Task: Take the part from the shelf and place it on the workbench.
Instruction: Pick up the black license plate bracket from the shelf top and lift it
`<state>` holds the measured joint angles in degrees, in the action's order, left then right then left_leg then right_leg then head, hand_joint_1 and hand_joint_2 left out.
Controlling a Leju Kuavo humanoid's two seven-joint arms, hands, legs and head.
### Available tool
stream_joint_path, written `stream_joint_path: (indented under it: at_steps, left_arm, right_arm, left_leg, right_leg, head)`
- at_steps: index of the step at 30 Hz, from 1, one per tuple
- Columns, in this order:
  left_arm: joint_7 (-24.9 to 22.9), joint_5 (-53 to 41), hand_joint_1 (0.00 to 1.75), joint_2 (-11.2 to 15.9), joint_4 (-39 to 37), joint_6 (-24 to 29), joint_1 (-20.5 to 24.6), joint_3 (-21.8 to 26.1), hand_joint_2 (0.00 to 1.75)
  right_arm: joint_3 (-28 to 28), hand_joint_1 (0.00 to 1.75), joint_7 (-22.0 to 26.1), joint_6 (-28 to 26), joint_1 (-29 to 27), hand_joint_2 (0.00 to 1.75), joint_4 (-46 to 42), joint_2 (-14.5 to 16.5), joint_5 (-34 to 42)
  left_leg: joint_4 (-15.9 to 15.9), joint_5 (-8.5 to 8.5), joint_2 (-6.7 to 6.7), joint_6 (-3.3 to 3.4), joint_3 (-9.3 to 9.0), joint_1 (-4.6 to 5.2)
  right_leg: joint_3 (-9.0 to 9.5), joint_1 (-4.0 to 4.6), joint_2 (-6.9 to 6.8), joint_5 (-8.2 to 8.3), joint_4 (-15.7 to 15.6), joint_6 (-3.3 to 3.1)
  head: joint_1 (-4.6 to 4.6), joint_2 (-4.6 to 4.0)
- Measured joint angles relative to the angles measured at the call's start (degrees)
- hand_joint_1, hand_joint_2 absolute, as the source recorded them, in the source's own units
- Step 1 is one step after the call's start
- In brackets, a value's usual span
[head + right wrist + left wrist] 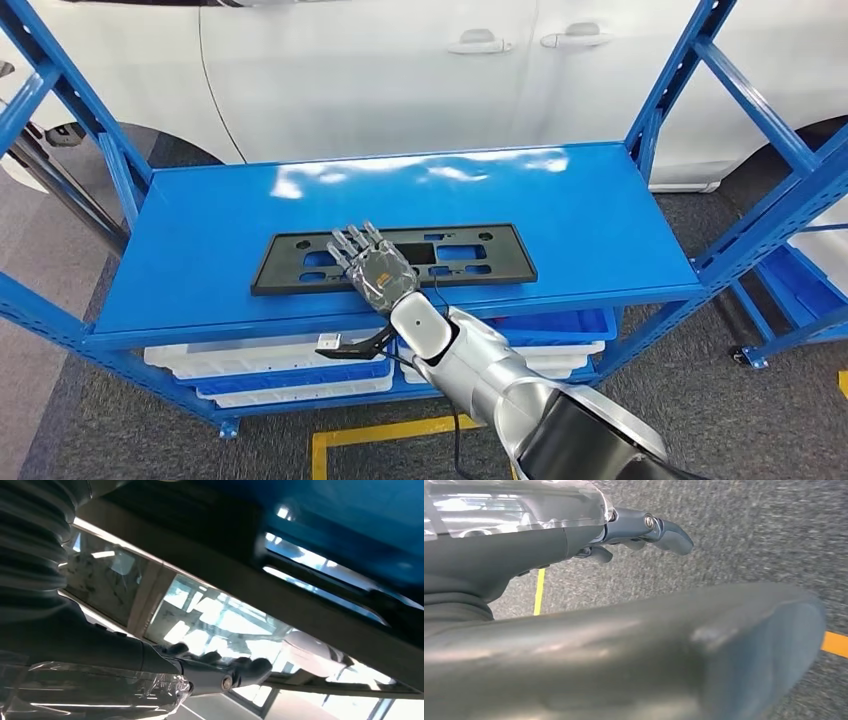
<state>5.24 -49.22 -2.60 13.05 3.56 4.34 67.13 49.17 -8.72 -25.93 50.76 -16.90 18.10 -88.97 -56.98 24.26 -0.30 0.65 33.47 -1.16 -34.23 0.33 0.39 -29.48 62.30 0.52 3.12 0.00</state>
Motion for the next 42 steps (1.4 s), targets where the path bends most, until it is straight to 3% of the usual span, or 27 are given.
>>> stream_joint_path:
  at_steps: [2,3,4,5,7,9,11,14,16,18,19,20,22,24,25,29,30,32,33,34,35,36,38,39,40,42]
  left_arm:
    - [0.02,0.07,0.00,0.00,0.00,0.01,0.11,0.03,0.00]
    - [0.02,0.13,0.00,0.00,0.00,0.01,0.10,0.06,0.00]
    - [0.03,0.17,0.00,0.00,0.00,0.02,0.06,0.09,0.00]
    - [0.05,0.21,0.00,-0.01,0.00,0.03,-0.01,0.13,0.00]
    - [0.11,0.21,0.00,-0.07,0.00,0.05,-0.08,0.20,0.00]
    - [0.21,0.20,0.00,-0.17,-0.02,0.10,0.00,0.26,0.00]
    - [0.28,0.14,0.00,-0.22,-0.02,0.16,0.03,0.31,0.00]
    - [0.38,0.04,0.00,-0.16,-0.02,0.18,0.04,0.34,0.00]
    - [0.49,0.00,0.00,-0.15,-0.02,0.12,0.05,0.34,0.00]
    - [0.56,-0.05,0.00,-0.15,-0.02,0.05,-0.06,0.36,0.00]
    - [0.61,-0.10,0.00,-0.15,-0.02,0.03,-0.13,0.36,0.00]
    - [0.65,-0.15,0.00,-0.14,-0.02,0.02,-0.19,0.37,0.00]
    - [0.78,-0.32,0.00,-0.09,-0.02,-0.04,-0.22,0.37,0.00]
    - [0.85,-0.45,0.00,-0.04,-0.02,-0.08,-0.16,0.37,0.00]
    - [0.85,-0.50,0.00,-0.03,-0.02,-0.07,-0.13,0.37,0.00]
    - [0.86,-0.62,0.00,-0.02,-0.02,-0.01,-0.12,0.37,0.00]
    - [0.93,-0.55,0.00,-0.02,-0.02,-0.02,-0.08,0.37,0.00]
    - [1.15,-0.37,0.00,0.00,-0.02,-0.10,-0.04,0.39,0.00]
    - [1.24,-0.27,0.00,0.01,-0.02,-0.14,-0.04,0.40,0.00]
    - [1.29,-0.23,0.00,0.02,-0.02,-0.15,-0.04,0.42,0.00]
    - [1.31,-0.20,0.00,0.02,-0.02,-0.15,-0.05,0.42,0.00]
    - [1.32,-0.17,0.00,0.02,-0.02,-0.16,-0.05,0.43,0.00]
    - [1.34,-0.14,0.00,-0.05,-0.03,-0.21,-0.03,0.44,0.00]
    - [1.35,-0.12,0.00,-0.10,-0.03,-0.23,0.00,0.45,0.00]
    - [1.37,-0.08,0.00,-0.15,-0.04,-0.24,0.03,0.46,0.00]
    - [1.45,-0.01,0.00,-0.15,-0.04,-0.27,0.05,0.50,0.00]
  right_arm:
    - [-0.02,0.00,0.79,2.44,-0.10,1.75,-0.01,0.41,0.89]
    - [-0.08,0.00,1.16,3.59,-0.27,1.75,-0.10,0.53,1.57]
    - [-0.16,0.00,1.48,4.62,-0.41,1.75,-0.26,0.63,2.30]
    - [-0.29,0.00,1.73,5.56,-0.47,1.75,-0.47,0.74,3.06]
    - [-0.62,0.00,2.04,7.04,-0.40,1.75,-0.84,1.00,4.45]
    - [-0.91,0.00,2.10,7.87,-0.21,1.75,-0.95,1.24,5.49]
    - [-1.27,0.00,1.95,8.32,0.08,1.75,-0.95,1.41,6.13]
    - [-1.98,0.00,1.38,9.19,0.53,1.75,-0.94,1.56,6.74]
    - [-2.37,0.00,0.80,9.94,0.78,1.75,-0.92,1.68,6.86]
    - [-2.73,0.04,0.32,10.64,0.77,1.75,-0.84,1.71,6.86]
    - [-2.93,0.29,0.11,11.09,0.71,1.75,-0.80,1.71,6.86]
    - [-3.14,0.55,-0.08,11.62,0.69,1.75,-0.77,1.71,6.90]
    - [-3.54,1.33,-0.48,12.91,0.76,1.75,-0.77,1.71,6.98]
    - [-3.98,1.69,-0.74,14.03,0.92,1.75,-0.75,1.68,7.03]
    - [-4.20,1.75,-0.77,14.42,0.97,1.75,-0.75,1.67,7.02]
    - [-4.86,1.75,-0.76,15.47,1.17,1.75,-0.76,1.62,7.03]
    - [-5.02,1.75,-0.76,15.61,1.23,1.75,-0.76,1.59,7.03]
    - [-5.31,1.75,-0.75,15.82,1.23,1.75,-0.72,1.47,7.03]
    - [-5.45,1.75,-0.73,15.91,1.14,1.75,-0.69,1.39,7.03]
    - [-5.56,1.75,-0.71,16.02,1.08,1.75,-0.66,1.32,7.03]
    - [-5.65,1.75,-0.70,16.14,1.05,1.75,-0.63,1.27,7.03]
    - [-5.72,1.75,-0.70,16.27,1.07,1.75,-0.62,1.24,7.03]
    - [-5.86,1.74,-0.70,16.51,1.22,1.75,-0.62,1.22,7.03]
    - [-5.94,1.74,-0.70,16.59,1.32,1.75,-0.63,1.24,7.03]
    - [-6.01,1.74,-0.70,16.67,1.39,1.75,-0.63,1.25,7.03]
    - [-6.11,1.75,-0.72,16.83,1.47,1.75,-0.62,1.27,7.03]
  left_leg:
    - [-0.01,0.24,0.01,0.34,-0.14,0.04]
    - [-0.02,0.38,0.00,0.39,-0.28,0.06]
    - [-0.03,0.55,-0.02,0.38,-0.50,0.06]
    - [-0.04,0.75,-0.05,0.31,-0.83,0.06]
    - [-0.04,1.25,-0.10,0.06,-1.64,0.06]
    - [-0.16,1.73,-0.17,-0.44,-2.01,0.27]
    - [-0.10,1.99,-0.17,-1.14,-2.04,0.39]
    - [-1.74,3.22,-0.05,-2.04,-1.52,0.16]
    - [-7.92,6.30,-0.01,-2.48,1.38,0.04]
    - [-15.54,9.01,0.00,-2.82,5.60,-0.04]
    - [-17.32,8.99,0.00,-2.89,6.87,-0.04]
    - [-16.85,7.75,0.00,-2.89,7.06,-0.04]
    - [-9.36,2.76,0.04,-2.60,4.19,-0.04]
    - [-2.06,-0.27,0.05,-2.07,1.00,0.16]
    - [-0.66,-0.46,0.03,-1.78,0.42,0.29]
    - [-0.13,-0.28,-0.01,-0.46,0.25,0.14]
    - [0.00,-0.31,0.03,-0.14,0.18,0.01]
    - [0.01,-0.20,0.11,0.29,0.17,0.05]
    - [0.00,-0.14,0.12,0.36,0.16,0.09]
    - [-0.03,-0.07,0.10,0.39,0.12,0.12]
    - [-0.05,0.01,0.06,0.36,0.02,0.13]
    - [-0.07,0.13,0.01,0.30,-0.16,0.14]
    - [-0.13,0.44,-0.09,0.02,-0.57,0.26]
    - [-0.21,0.58,-0.12,-0.16,-0.65,0.36]
    - [-0.26,0.68,-0.13,-0.40,-0.64,0.45]
    - [-0.23,0.78,-0.12,-0.98,-0.64,0.49]
  right_leg:
    - [-4.42,-0.24,-0.07,-3.24,8.13,0.32]
    - [-6.32,-0.36,-0.07,-3.89,11.22,0.41]
    - [-7.28,-0.45,-0.08,-3.43,12.38,0.44]
    - [-7.01,-0.52,-0.08,-1.81,11.10,0.38]
    - [-3.71,-0.53,-0.10,2.94,3.26,-0.01]
    - [-0.86,-0.32,-0.09,5.30,-3.22,-0.47]
    - [-0.34,-0.07,0.02,5.13,-4.52,-0.95]
    - [0.15,-0.43,0.09,5.21,-5.14,-1.88]
    - [0.58,-0.56,-0.01,5.09,-5.43,-2.33]
    - [0.78,-0.47,-0.04,4.85,-5.38,-2.53]
    - [0.91,-0.43,-0.02,4.70,-5.36,-2.54]
    - [1.14,-0.42,0.02,4.53,-5.33,-2.49]
    - [1.81,-0.41,0.11,4.02,-5.28,-2.23]
    - [2.16,-0.19,0.20,3.56,-5.11,-1.73]
    - [2.13,-0.10,0.25,3.45,-5.06,-1.47]
    - [1.60,-0.12,0.25,2.38,-3.90,-0.27]
    - [0.53,-0.17,0.19,1.02,-1.59,0.00]
    - [-3.39,-0.39,0.08,-2.60,6.15,0.37]
    - [-5.50,-0.48,0.05,-3.87,10.00,0.49]
    - [-6.81,-0.55,0.02,-4.02,12.06,0.55]
    - [-7.04,-0.60,-0.01,-3.03,11.90,0.52]
    - [-6.12,-0.61,-0.04,-1.07,9.44,0.38]
    - [-2.37,-0.47,-0.06,3.25,1.10,-0.19]
    - [-0.94,-0.35,-0.08,4.48,-2.17,-0.44]
    - [-0.15,-0.22,-0.07,4.95,-4.07,-0.65]
    - [-0.02,-0.11,-0.05,4.85,-4.77,-0.98]
  head:
    - [0.00,0.00]
    - [0.00,0.00]
    - [-0.01,0.00]
    - [-0.01,0.00]
    - [-0.02,0.00]
    - [-0.02,0.00]
    - [-0.01,0.00]
    - [0.01,0.00]
    - [0.01,0.00]
    - [0.01,0.00]
    - [0.01,0.00]
    - [0.01,0.00]
    - [0.01,0.00]
    - [0.01,0.00]
    - [0.01,0.00]
    - [0.00,0.00]
    - [-0.01,0.00]
    - [-0.01,0.00]
    - [0.00,0.00]
    - [0.00,0.00]
    - [0.00,0.00]
    - [0.00,0.00]
    - [0.00,0.00]
    - [0.00,0.00]
    - [0.00,0.00]
    - [0.01,0.00]
